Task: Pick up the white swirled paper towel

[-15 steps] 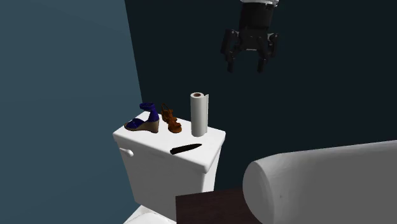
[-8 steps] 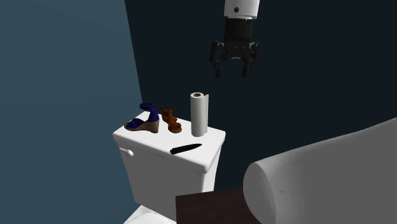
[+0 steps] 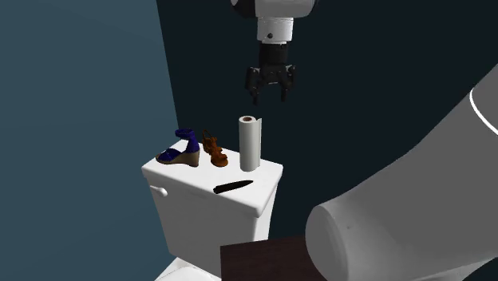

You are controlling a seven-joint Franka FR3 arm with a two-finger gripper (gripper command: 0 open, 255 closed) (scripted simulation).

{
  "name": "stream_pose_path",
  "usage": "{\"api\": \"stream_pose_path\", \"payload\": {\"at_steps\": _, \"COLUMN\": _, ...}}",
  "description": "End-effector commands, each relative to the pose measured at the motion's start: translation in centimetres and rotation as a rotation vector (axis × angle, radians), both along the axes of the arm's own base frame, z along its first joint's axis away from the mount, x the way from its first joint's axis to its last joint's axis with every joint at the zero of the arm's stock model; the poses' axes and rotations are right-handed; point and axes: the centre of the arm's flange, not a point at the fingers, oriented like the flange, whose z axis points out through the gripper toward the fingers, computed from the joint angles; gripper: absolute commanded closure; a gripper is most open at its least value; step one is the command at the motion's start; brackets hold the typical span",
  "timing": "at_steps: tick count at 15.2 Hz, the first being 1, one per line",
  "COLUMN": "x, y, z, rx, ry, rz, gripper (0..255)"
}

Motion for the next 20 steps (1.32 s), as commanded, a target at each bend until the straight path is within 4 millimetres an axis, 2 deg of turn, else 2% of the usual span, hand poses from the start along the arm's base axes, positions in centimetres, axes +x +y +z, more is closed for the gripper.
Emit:
{"api": "stream_pose_path", "payload": {"at_steps": 1, "x": 1.8, "y": 1.1, "z": -1.3, "rx": -0.008, "ry": -0.008, "rz": 0.027, "gripper": 0}}
{"api": "stream_pose_path", "payload": {"at_steps": 11, "x": 11.7, "y": 7.0, "z": -7.3, "rx": -0.052, "ry": -0.043, "rz": 0.158, "gripper": 0}}
{"api": "stream_pose_path", "payload": {"at_steps": 12, "x": 11.8, "y": 7.1, "z": -7.4, "rx": -0.052, "ry": -0.043, "rz": 0.159, "gripper": 0}}
{"api": "stream_pose_path", "payload": {"at_steps": 19, "x": 11.8, "y": 7.1, "z": -11.4, "rx": -0.052, "ry": -0.043, "rz": 0.159, "gripper": 0}}
{"api": "stream_pose_path", "payload": {"at_steps": 20, "x": 11.8, "y": 7.1, "z": -11.4, "rx": -0.052, "ry": -0.043, "rz": 0.159, "gripper": 0}}
